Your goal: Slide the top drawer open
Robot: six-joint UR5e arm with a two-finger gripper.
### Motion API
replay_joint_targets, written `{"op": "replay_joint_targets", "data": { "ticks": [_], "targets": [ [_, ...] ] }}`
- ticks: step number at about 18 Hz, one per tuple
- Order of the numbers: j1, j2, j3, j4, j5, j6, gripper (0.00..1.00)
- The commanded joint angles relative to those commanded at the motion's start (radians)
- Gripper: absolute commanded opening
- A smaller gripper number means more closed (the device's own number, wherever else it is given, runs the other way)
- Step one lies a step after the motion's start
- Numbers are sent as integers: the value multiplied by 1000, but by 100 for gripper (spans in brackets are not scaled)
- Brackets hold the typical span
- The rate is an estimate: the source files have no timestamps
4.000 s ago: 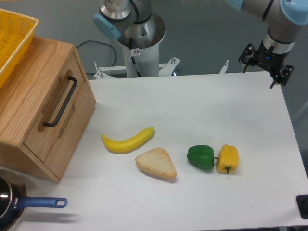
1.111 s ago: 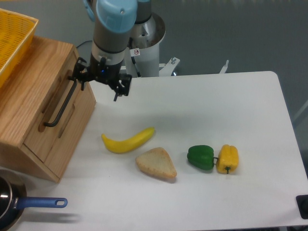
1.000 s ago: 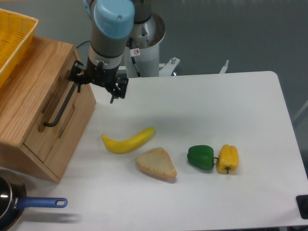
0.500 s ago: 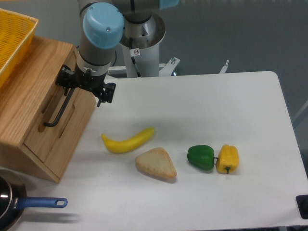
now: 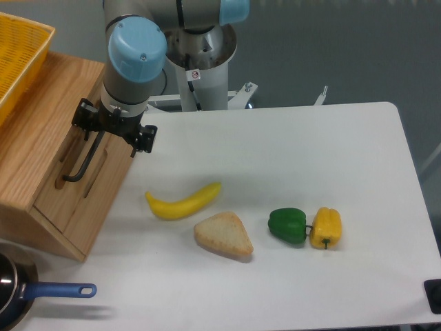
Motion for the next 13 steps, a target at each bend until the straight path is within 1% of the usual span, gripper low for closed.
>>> {"op": "replay_joint_targets", "data": {
  "ticks": [13],
  "targets": [
    [-15, -17, -3, 0, 2, -2, 100]
  ]
}}
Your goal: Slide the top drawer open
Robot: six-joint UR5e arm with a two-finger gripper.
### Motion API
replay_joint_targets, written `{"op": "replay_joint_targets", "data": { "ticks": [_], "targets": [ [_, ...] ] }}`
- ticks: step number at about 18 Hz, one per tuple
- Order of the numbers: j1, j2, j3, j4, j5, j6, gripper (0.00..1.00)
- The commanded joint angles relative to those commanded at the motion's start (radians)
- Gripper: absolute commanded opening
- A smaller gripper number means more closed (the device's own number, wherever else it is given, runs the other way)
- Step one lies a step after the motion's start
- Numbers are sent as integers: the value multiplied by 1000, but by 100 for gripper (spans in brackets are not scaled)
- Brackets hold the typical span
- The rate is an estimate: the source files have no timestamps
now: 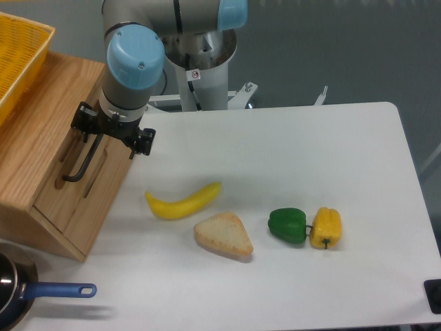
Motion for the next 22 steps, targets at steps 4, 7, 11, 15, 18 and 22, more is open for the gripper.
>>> {"op": "replay_joint_targets", "data": {
  "ticks": [4, 7, 11, 15, 18, 22],
  "targets": [
    [0, -6, 2, 2, 2, 2, 100],
    [0, -18, 3, 3, 3, 2, 100],
    [2, -21, 3, 2, 6, 2, 100],
    [6, -21, 5, 3, 8, 12, 100],
    [11, -21, 5, 8, 17, 12, 100],
    [20, -17, 5, 15, 20, 17, 100]
  ]
}}
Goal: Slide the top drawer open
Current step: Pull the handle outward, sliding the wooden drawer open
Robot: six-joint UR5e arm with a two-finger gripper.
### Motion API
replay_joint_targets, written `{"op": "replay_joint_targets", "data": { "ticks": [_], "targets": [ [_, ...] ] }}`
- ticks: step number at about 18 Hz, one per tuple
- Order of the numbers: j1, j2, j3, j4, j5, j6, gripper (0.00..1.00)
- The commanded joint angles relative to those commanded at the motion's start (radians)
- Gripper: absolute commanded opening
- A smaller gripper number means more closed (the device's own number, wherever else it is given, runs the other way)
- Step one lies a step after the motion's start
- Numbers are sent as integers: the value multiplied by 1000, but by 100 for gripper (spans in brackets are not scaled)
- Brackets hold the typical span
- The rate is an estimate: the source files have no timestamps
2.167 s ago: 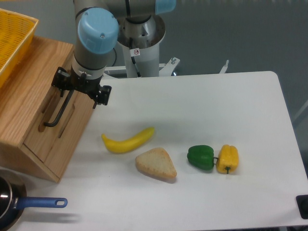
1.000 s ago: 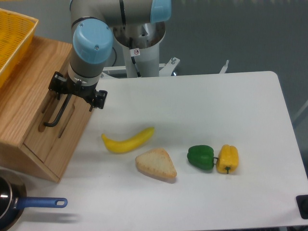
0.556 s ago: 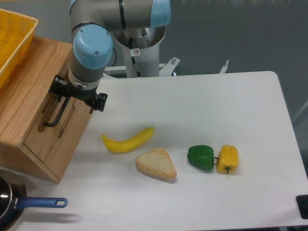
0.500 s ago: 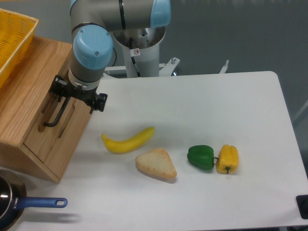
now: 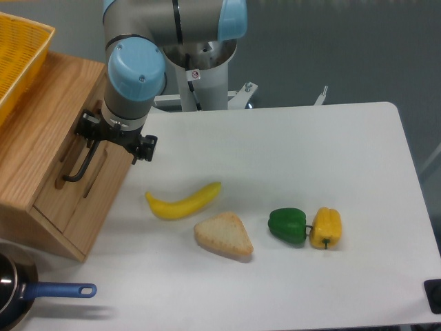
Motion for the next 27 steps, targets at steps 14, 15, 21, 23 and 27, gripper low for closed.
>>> {"op": "replay_joint_targets", "data": {
  "ticks": [14, 15, 21, 23, 27],
  "targets": [
    [15, -2, 3, 2, 71, 74, 100],
    [15, 0, 3, 0, 81, 83, 100],
    [37, 0, 5, 0, 92, 112, 100],
    [41, 0, 8, 0, 101, 115, 100],
    [55, 2, 14, -2, 141, 117, 100]
  ]
}}
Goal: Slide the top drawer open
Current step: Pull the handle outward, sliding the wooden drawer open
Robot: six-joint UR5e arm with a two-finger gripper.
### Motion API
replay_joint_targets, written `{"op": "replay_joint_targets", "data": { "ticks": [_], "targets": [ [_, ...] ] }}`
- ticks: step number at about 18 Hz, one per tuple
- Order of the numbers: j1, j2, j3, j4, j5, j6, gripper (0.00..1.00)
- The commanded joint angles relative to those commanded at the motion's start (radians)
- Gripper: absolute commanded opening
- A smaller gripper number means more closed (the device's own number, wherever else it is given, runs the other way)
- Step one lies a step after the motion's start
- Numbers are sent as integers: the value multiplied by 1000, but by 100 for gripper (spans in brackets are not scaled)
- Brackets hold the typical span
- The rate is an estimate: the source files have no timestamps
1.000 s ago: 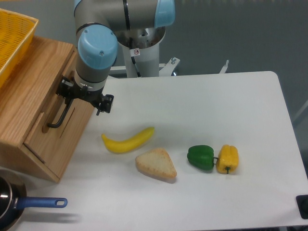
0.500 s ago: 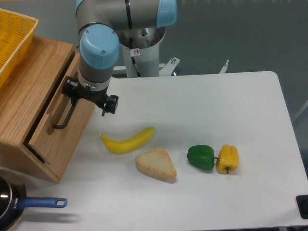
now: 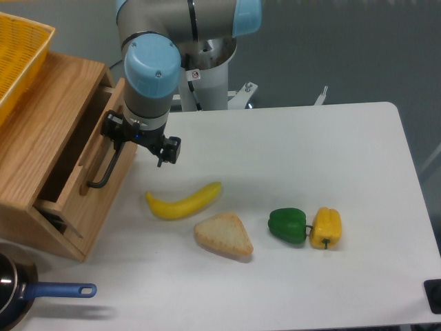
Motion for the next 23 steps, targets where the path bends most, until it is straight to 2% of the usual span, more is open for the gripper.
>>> {"op": "replay_joint_targets", "data": {
  "ticks": [23],
  "targets": [
    [92, -2, 18, 0, 66, 35, 100]
  ]
}}
